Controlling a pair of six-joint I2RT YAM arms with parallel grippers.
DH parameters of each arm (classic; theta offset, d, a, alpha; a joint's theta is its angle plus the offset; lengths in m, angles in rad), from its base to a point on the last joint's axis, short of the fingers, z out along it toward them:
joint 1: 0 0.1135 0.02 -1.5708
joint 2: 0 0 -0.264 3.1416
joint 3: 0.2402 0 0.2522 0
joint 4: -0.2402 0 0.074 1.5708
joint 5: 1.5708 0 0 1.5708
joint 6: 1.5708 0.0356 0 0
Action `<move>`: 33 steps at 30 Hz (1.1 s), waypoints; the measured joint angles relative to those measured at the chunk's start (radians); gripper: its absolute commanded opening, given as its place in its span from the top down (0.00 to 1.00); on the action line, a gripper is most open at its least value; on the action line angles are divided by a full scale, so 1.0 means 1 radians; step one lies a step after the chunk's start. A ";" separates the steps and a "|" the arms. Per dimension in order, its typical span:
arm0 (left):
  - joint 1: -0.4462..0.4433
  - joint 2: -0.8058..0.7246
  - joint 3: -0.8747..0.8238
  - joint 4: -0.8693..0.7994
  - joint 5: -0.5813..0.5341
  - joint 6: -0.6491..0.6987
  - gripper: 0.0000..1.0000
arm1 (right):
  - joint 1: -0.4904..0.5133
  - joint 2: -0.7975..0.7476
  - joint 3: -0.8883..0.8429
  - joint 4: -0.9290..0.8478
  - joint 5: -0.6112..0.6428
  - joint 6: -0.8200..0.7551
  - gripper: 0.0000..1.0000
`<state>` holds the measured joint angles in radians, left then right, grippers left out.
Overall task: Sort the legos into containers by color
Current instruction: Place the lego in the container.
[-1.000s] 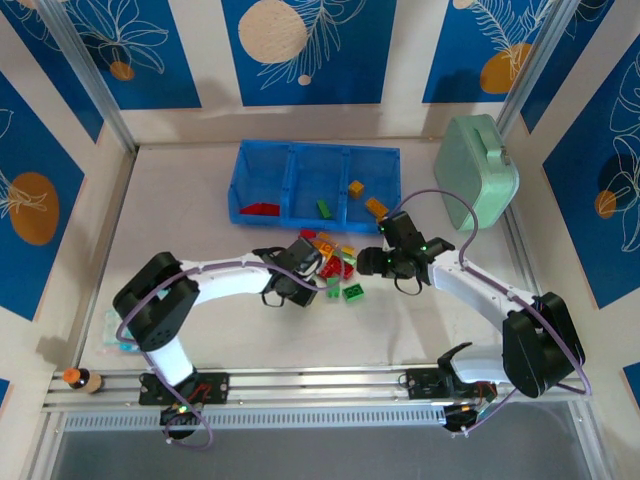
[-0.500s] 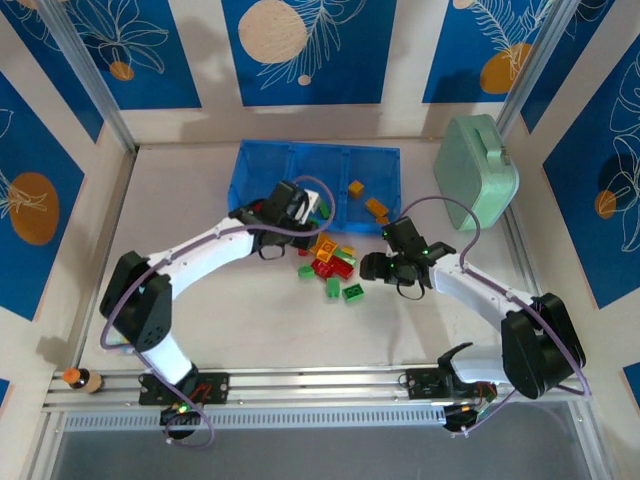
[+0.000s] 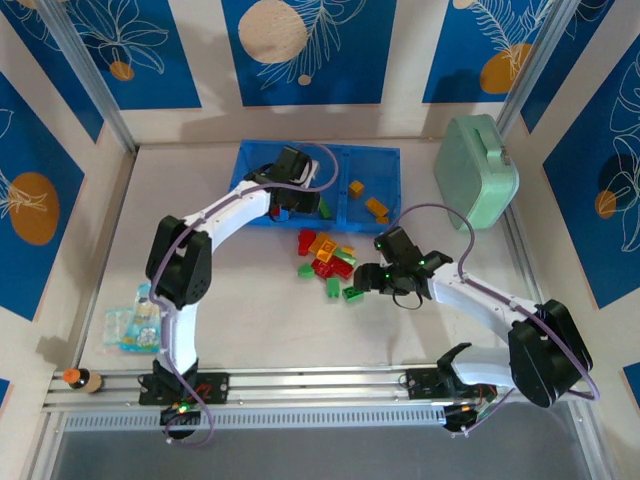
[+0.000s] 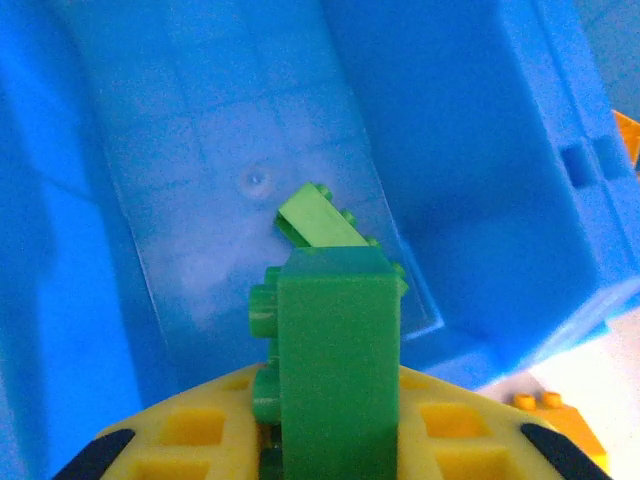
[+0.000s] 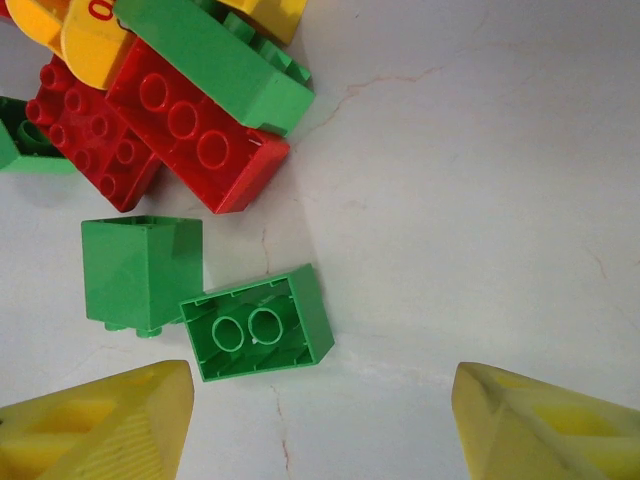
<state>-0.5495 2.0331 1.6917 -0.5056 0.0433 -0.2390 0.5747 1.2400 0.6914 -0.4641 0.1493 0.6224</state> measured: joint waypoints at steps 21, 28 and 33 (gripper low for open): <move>0.043 -0.370 -0.281 0.112 0.001 0.012 0.32 | 0.134 0.122 0.092 -0.058 0.035 -0.020 0.26; 0.216 -0.377 -0.405 0.184 0.032 -0.051 0.32 | 0.175 0.221 0.127 -0.077 0.060 -0.020 0.26; 0.261 -0.470 -0.538 0.208 0.040 -0.086 0.32 | 0.198 0.292 0.174 -0.090 0.090 -0.020 0.25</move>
<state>-0.2886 1.5627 1.1534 -0.2977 0.0834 -0.3248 0.7731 1.5322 0.8654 -0.5541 0.2398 0.6022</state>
